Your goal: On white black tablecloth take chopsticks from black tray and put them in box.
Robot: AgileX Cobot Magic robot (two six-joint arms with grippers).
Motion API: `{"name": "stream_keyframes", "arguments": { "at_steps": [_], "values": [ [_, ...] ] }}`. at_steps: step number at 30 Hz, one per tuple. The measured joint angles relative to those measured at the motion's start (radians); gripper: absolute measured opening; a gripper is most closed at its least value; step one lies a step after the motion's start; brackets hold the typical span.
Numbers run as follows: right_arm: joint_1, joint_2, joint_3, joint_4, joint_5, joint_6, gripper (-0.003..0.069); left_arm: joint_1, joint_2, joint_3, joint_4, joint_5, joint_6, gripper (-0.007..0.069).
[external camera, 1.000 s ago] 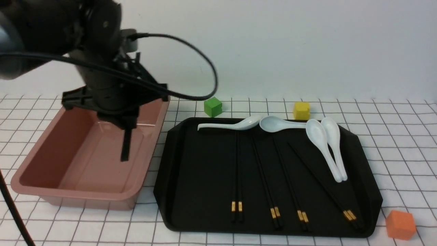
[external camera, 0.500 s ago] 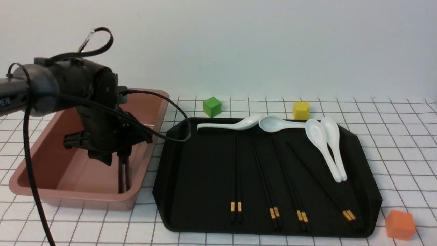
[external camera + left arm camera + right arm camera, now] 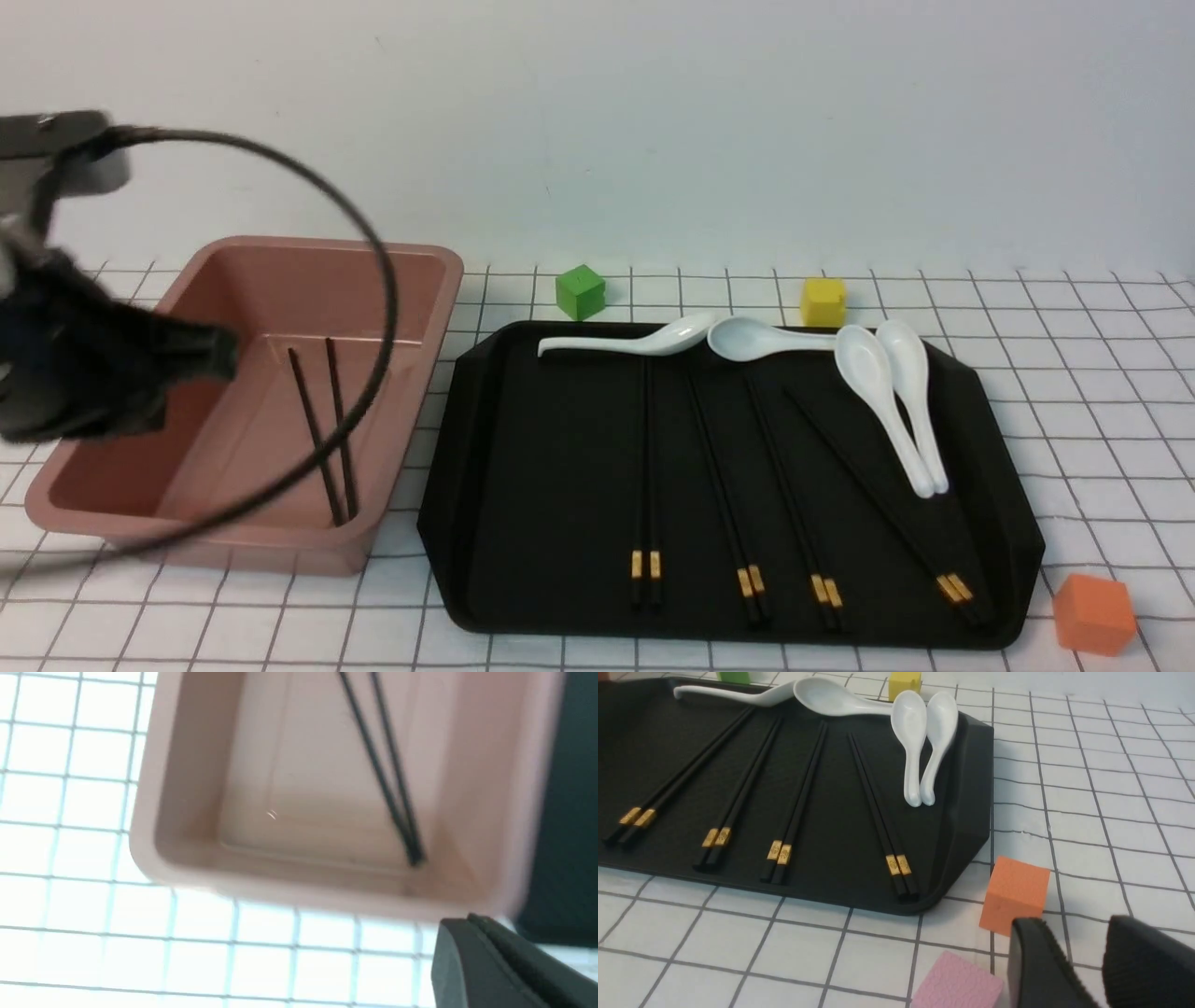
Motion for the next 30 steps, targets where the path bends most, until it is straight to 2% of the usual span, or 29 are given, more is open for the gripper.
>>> {"name": "stream_keyframes", "arguments": {
  "at_steps": [4,10,16,20,30],
  "values": [
    [0.000,0.000,0.000,0.000,0.000,0.000,0.0239,0.000,-0.407,0.369,-0.106,-0.324,-0.005,-0.0013],
    [0.000,0.000,0.000,0.000,0.000,0.000,0.0239,0.000,-0.679,0.553,-0.106,-0.391,-0.120,-0.0013],
    [0.000,0.000,0.000,0.000,0.000,0.000,0.0239,0.000,-0.976,0.622,0.020,-0.404,-0.214,-0.0013],
    [0.000,-0.001,0.000,0.001,0.001,0.000,0.0239,0.000,-1.051,0.644,0.098,-0.426,-0.223,-0.0013],
    [0.000,-0.001,0.000,0.001,0.001,0.000,0.0239,0.000,-0.921,0.661,0.115,-0.431,-0.225,-0.0013]
  ]
}}
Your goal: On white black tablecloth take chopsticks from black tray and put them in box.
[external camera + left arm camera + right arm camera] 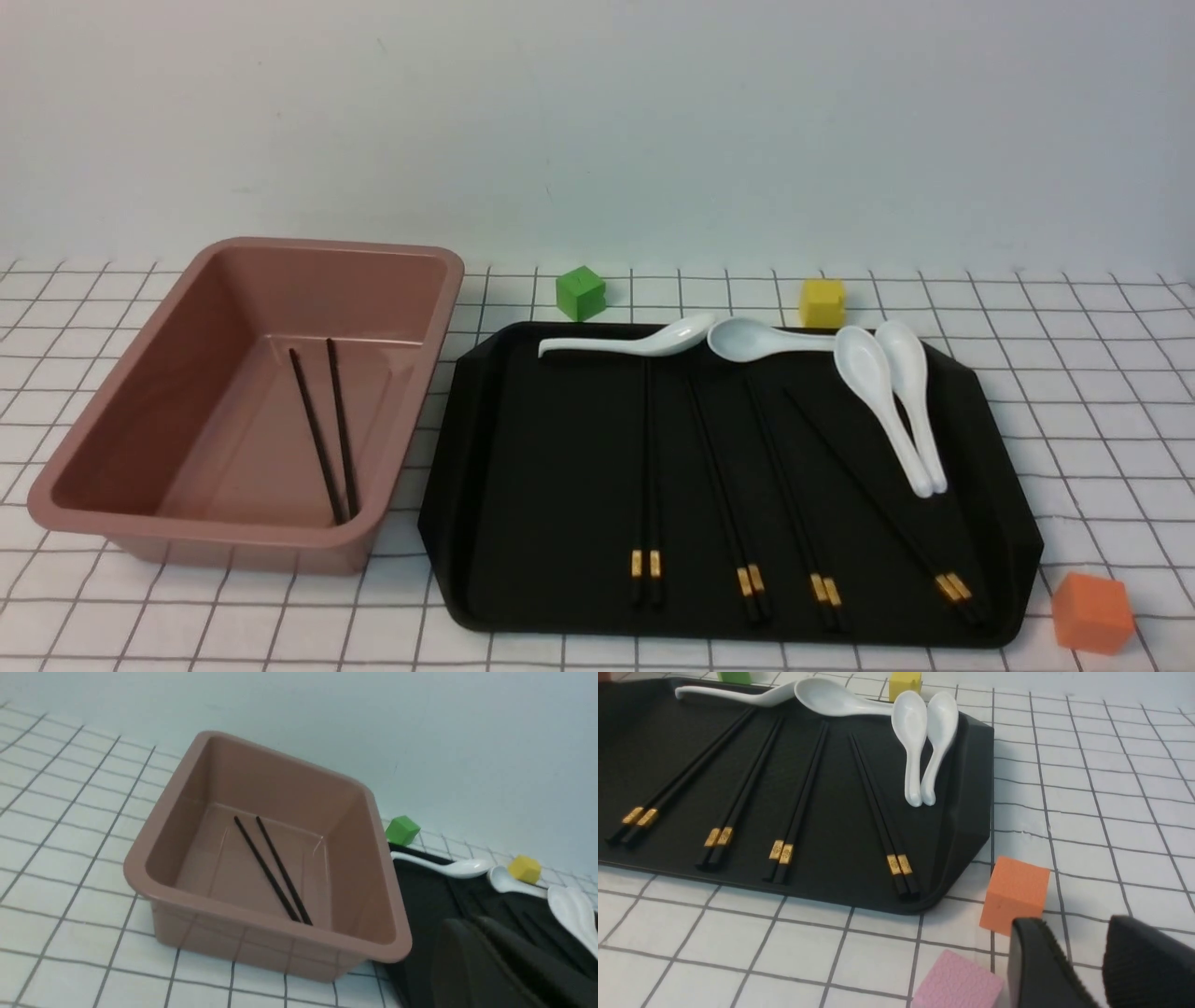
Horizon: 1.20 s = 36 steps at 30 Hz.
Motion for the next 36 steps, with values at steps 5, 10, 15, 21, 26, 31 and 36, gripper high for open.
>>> {"name": "stream_keyframes", "arguments": {
  "at_steps": [5,10,15,21,26,31,36],
  "values": [
    [0.000,0.000,0.000,0.000,0.000,0.000,0.0239,0.000,0.061,0.000,0.000,0.004,0.000,-0.0013],
    [0.000,0.000,0.000,0.000,0.000,0.000,0.0239,0.000,0.080,0.000,0.000,0.012,-0.001,-0.0013],
    [0.000,0.000,0.000,0.000,0.000,0.000,0.0239,0.000,0.030,0.011,-0.003,0.050,-0.002,-0.0013],
    [0.000,0.000,0.000,0.000,0.000,0.000,0.0239,0.007,-0.086,0.098,-0.061,0.064,-0.003,-0.0012],
    [0.000,0.000,0.000,0.000,0.000,0.000,0.0239,0.095,-0.128,0.197,-0.110,0.063,0.065,-0.0009],
    [0.000,0.000,0.000,0.000,0.000,0.000,0.0239,0.173,-0.130,0.283,-0.122,0.016,0.187,-0.0005],
    [0.000,0.000,0.000,0.000,0.000,0.000,0.0239,0.173,-0.130,0.287,-0.127,-0.010,0.210,-0.0001]
  ]
}}
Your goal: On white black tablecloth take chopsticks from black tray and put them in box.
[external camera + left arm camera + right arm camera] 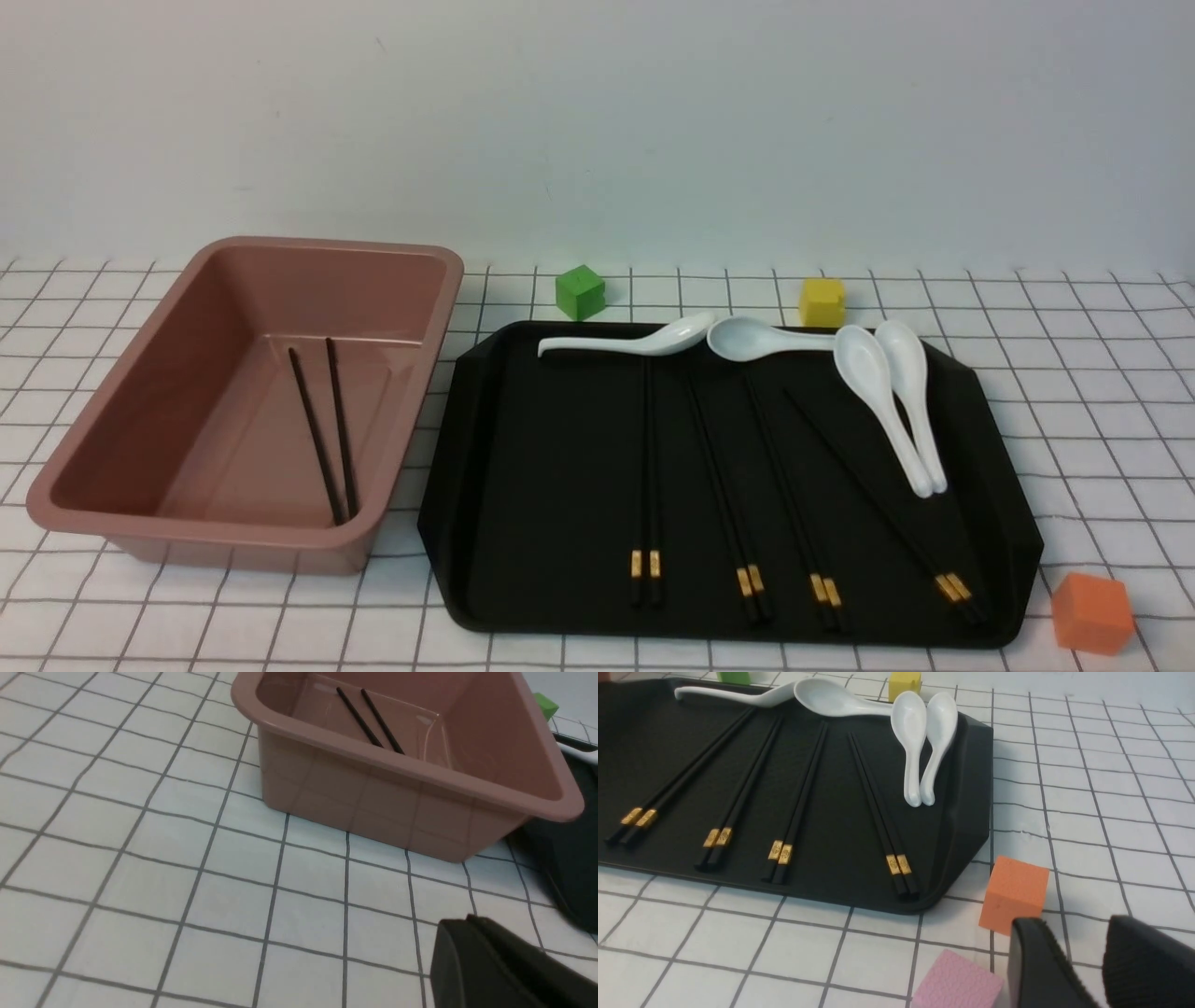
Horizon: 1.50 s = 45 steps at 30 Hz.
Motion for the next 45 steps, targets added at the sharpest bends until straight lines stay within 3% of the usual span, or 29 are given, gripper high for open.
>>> {"name": "stream_keyframes", "arguments": {
  "at_steps": [45],
  "values": [
    [0.000,0.000,0.000,-0.001,0.000,0.000,0.0239,0.000,0.000,0.001,-0.003,-0.001,0.002,0.0040]
  ]
}}
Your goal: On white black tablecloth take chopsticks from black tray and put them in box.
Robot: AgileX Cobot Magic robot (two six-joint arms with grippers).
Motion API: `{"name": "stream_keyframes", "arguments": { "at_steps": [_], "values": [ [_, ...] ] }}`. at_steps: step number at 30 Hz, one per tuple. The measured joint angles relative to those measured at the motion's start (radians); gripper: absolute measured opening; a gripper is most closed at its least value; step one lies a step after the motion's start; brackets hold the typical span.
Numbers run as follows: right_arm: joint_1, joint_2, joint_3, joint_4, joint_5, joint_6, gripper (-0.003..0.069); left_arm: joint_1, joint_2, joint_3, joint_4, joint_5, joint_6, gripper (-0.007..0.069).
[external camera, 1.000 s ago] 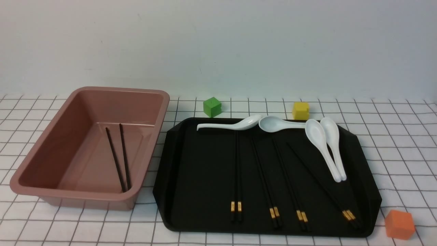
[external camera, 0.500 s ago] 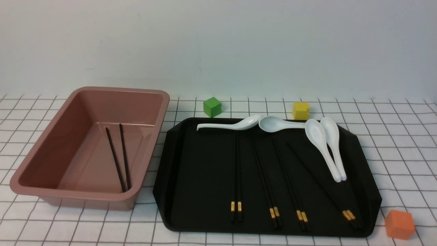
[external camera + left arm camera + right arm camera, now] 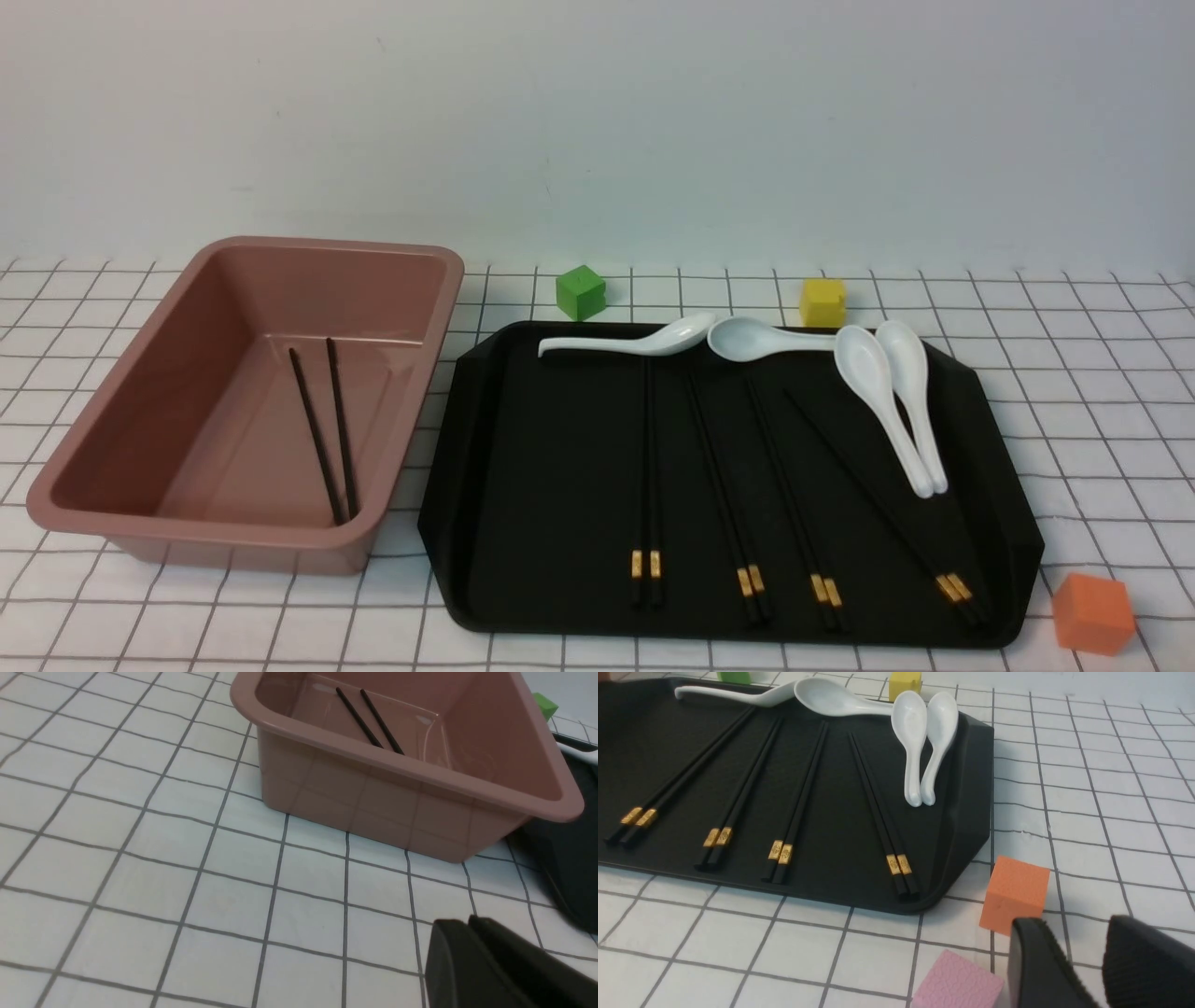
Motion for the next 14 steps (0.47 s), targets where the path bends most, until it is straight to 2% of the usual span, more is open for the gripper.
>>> {"name": "stream_keyframes", "arguments": {
  "at_steps": [14],
  "values": [
    [0.000,0.000,0.000,0.000,0.000,0.000,0.0239,0.000,0.000,0.000,0.000,0.000,0.000,0.0049]
  ]
}}
